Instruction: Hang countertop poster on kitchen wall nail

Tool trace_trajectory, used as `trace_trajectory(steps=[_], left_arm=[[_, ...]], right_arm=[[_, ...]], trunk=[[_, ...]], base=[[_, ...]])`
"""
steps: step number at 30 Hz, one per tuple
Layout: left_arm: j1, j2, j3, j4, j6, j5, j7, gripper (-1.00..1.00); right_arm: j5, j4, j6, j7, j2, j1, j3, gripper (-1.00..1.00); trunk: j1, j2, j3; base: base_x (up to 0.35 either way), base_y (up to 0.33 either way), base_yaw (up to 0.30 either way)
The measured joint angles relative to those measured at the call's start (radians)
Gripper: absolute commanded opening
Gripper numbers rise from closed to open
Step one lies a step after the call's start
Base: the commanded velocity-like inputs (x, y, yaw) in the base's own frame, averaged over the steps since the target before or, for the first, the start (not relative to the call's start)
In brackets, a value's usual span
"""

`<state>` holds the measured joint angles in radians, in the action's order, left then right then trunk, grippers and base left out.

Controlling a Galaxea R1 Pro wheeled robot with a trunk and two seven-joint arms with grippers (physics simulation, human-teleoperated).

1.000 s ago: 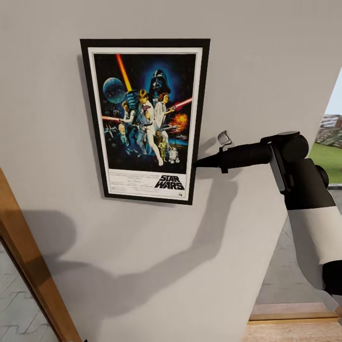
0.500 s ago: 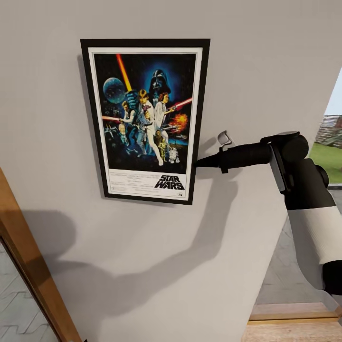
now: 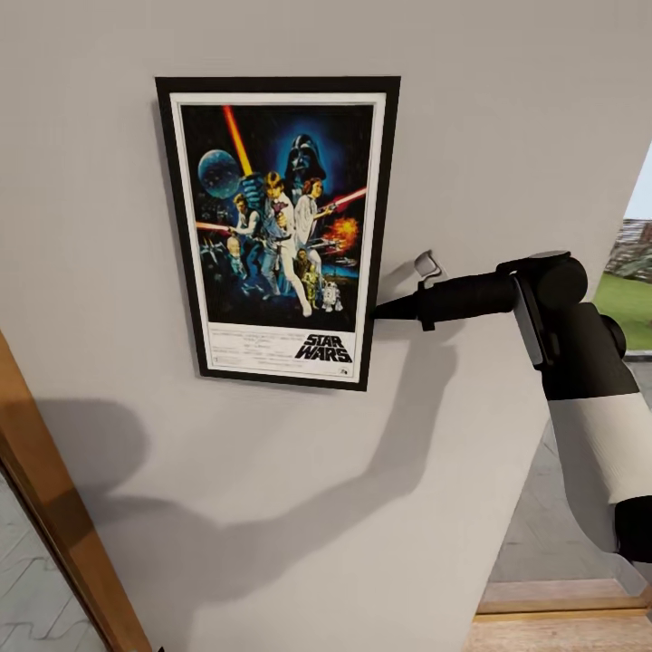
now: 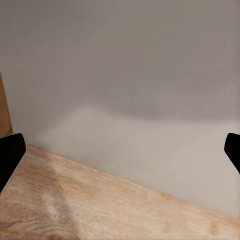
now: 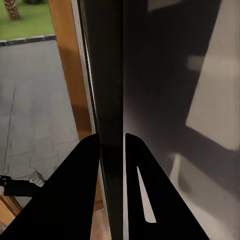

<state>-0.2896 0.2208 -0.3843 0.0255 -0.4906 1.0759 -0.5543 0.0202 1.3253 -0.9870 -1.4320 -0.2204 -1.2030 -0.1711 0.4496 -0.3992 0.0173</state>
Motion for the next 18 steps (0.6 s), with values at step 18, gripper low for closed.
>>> trace_trajectory(steps=[18], left_arm=[[0.000,-0.001,0.000,0.001,-0.002,0.001,0.000,1.00]], right_arm=[[0.000,-0.001,0.001,0.002,-0.003,0.000,0.000,-1.00]], trunk=[[0.000,0.000,0.000]], base=[[0.000,0.000,0.000]])
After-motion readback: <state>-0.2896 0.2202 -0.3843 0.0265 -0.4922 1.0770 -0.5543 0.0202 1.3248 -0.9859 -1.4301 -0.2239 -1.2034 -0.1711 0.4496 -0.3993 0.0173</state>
